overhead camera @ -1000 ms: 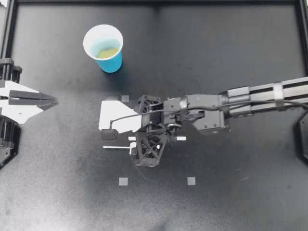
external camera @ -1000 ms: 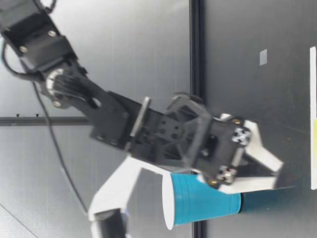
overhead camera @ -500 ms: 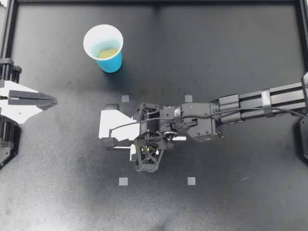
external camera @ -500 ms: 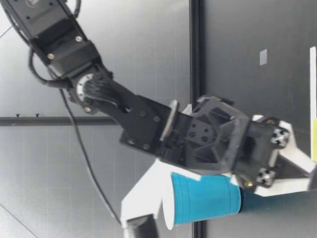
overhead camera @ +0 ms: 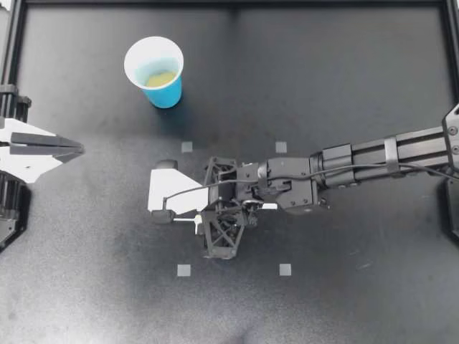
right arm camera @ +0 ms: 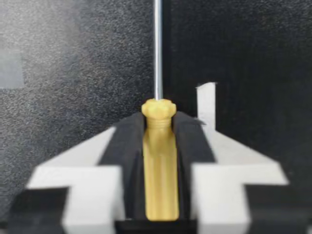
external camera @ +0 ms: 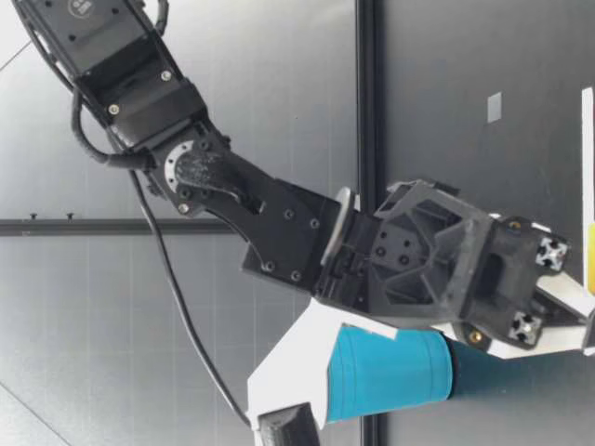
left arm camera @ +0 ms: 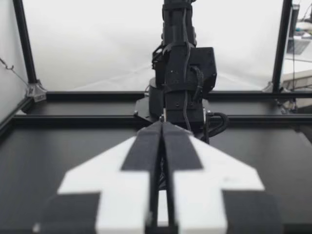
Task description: Pick up the screwdriver with the right arm, hand it over to the left arm then place it into the cup.
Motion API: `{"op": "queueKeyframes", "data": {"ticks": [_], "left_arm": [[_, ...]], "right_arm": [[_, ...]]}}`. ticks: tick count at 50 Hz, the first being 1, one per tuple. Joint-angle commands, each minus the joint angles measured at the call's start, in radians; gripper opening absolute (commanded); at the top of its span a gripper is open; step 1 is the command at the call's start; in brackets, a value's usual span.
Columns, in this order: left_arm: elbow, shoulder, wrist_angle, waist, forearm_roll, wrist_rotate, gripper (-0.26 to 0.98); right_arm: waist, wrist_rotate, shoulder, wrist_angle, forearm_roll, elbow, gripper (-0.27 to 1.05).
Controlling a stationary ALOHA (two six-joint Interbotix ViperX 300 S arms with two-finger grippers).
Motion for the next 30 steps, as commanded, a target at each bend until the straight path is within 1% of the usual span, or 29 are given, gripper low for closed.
{"op": "queueKeyframes", "data": {"ticks": [1, 7, 11, 16, 21, 25, 30], "left_arm": [[-0.028, 0.003, -0.009, 0.002, -0.002, 0.002, 0.1], [-0.029, 0.003, -0.009, 0.002, 0.0, 0.002, 0.1], [-0.031, 0.003, -0.009, 0.002, 0.0, 0.002, 0.1], [-0.026, 0.003, -0.011, 0.002, 0.0, 0.002, 0.1], [-0.017, 0.008, -0.018, 0.002, 0.0, 0.0, 0.11], [-0.005, 0.015, -0.038, 0.002, 0.0, 0.002, 0.11], [0.014, 0.032, -0.081, 0.002, 0.0, 0.003, 0.13]], "right_arm": [[0.012, -0.006, -0.015, -0.003, -0.002, -0.02, 0.2], [0.021, -0.014, -0.018, -0.003, -0.002, -0.02, 0.08], [0.026, -0.014, -0.025, -0.003, -0.002, -0.018, 0.04], [0.026, -0.011, -0.038, -0.005, -0.002, -0.015, 0.02], [0.026, -0.005, -0.075, -0.014, -0.002, 0.008, 0.02], [0.026, 0.002, -0.118, -0.057, -0.002, 0.046, 0.02], [0.023, 0.023, -0.192, -0.183, -0.002, 0.124, 0.02]]}}
